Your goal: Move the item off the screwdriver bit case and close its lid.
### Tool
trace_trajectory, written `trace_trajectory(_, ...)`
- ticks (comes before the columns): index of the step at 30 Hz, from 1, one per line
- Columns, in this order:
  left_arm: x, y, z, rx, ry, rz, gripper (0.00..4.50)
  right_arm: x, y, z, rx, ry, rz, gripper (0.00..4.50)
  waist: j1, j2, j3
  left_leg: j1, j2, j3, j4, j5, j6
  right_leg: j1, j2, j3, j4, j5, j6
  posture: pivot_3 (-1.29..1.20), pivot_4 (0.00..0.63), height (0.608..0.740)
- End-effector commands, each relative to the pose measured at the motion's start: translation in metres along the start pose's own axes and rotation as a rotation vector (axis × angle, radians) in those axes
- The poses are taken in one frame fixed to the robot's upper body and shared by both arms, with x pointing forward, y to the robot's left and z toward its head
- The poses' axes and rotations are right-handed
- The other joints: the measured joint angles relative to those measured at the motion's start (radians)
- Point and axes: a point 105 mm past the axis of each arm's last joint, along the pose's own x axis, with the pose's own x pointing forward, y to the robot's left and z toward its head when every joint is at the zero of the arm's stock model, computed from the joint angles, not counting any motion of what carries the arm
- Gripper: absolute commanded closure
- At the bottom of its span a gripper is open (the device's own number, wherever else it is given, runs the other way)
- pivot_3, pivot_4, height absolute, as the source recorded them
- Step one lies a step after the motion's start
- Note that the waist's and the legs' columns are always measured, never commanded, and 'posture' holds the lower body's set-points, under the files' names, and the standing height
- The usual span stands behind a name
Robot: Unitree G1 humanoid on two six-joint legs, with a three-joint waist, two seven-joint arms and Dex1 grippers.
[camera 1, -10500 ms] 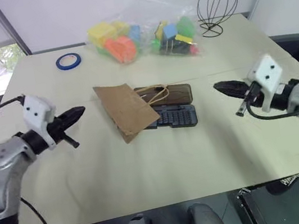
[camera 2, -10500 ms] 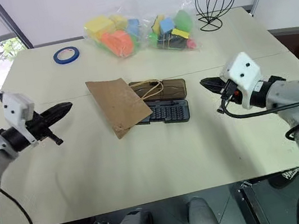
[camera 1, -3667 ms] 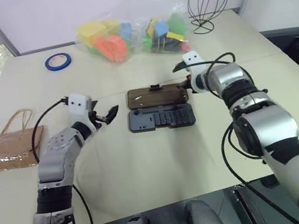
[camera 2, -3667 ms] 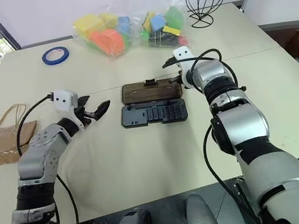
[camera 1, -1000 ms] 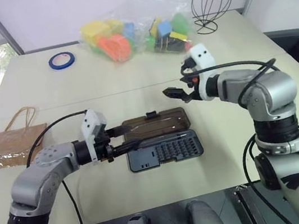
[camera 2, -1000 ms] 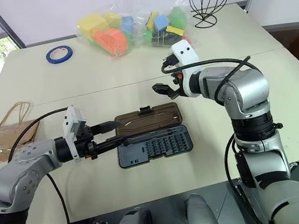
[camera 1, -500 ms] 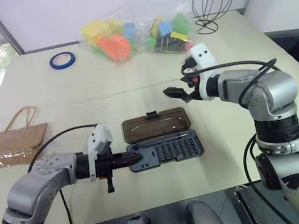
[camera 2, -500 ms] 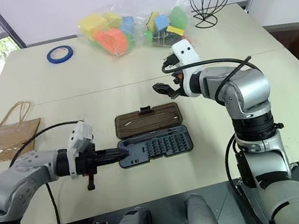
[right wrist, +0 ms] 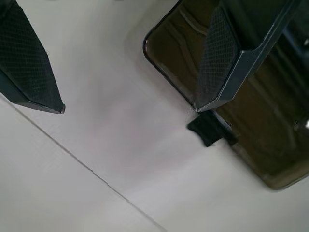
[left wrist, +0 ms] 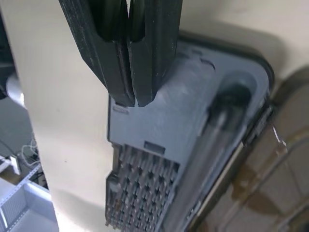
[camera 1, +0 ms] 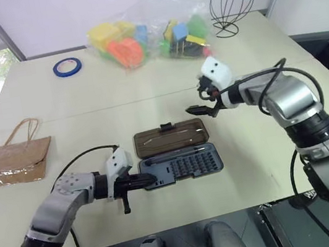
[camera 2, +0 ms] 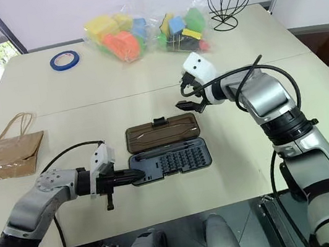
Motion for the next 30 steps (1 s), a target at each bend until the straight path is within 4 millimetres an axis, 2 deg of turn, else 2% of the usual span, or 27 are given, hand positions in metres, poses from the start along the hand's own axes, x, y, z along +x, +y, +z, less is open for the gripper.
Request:
trace_trajectory(1,0.003,0.000,-0.018,-0.021,0.050,0.017,4.43,0.001,0.003,0.005,-0.080,0.008,0.075,0.00,0.000,0.000,0.000,0.000,0.000,0.000,0.000,0.000,0.000,0.000,0.000,0.000,0.000,0.000,0.000,0.00,0.150,0.740)
trace_trajectory(6,0.003,-0.001,-0.024,-0.028,0.054,0.030,4.43,0.020,0.013,0.002,-0.053,0.009,0.159,0.00,0.000,0.000,0.000,0.000,0.000,-0.002,0.000,0.000,0.000,0.000,0.000,0.000,0.000,0.000,0.000,0.00,0.150,0.740)
trace_trajectory(12,0.001,-0.002,-0.023,-0.027,0.049,0.045,4.43,0.043,0.002,-0.005,0.005,0.010,0.128,0.00,-0.001,0.002,-0.001,0.001,0.000,-0.002,0.000,0.000,0.000,0.000,0.000,0.000,0.000,0.000,0.000,0.00,0.150,0.740)
trace_trajectory(14,0.001,-0.003,-0.023,-0.027,0.046,0.051,4.43,0.046,-0.001,-0.008,0.013,0.016,0.122,0.00,0.001,0.002,-0.001,0.001,0.000,-0.002,0.000,0.000,0.000,0.000,0.000,0.000,0.000,0.000,0.000,0.00,0.150,0.740)
trace_trajectory(20,-0.002,-0.001,-0.021,-0.025,0.040,0.075,4.43,0.051,-0.002,-0.032,0.013,0.080,0.143,0.00,-0.001,0.002,-0.001,0.001,0.000,-0.002,0.000,0.000,0.000,0.000,0.000,0.000,0.000,0.000,0.000,0.00,0.150,0.740)
trace_trajectory(27,-0.006,0.003,-0.019,-0.016,0.039,0.092,4.43,0.055,0.002,-0.046,0.005,0.109,0.166,0.00,-0.001,0.003,-0.002,0.001,0.000,-0.002,0.000,0.000,0.000,0.000,0.000,0.000,0.000,0.000,0.000,0.00,0.150,0.740)
trace_trajectory(30,-0.006,0.005,-0.018,-0.016,0.036,0.096,4.50,0.056,0.006,-0.048,0.000,0.112,0.181,0.94,-0.001,0.003,-0.002,0.001,0.000,-0.002,0.000,0.000,0.000,0.000,0.000,0.000,0.000,0.000,0.000,0.00,0.150,0.740)
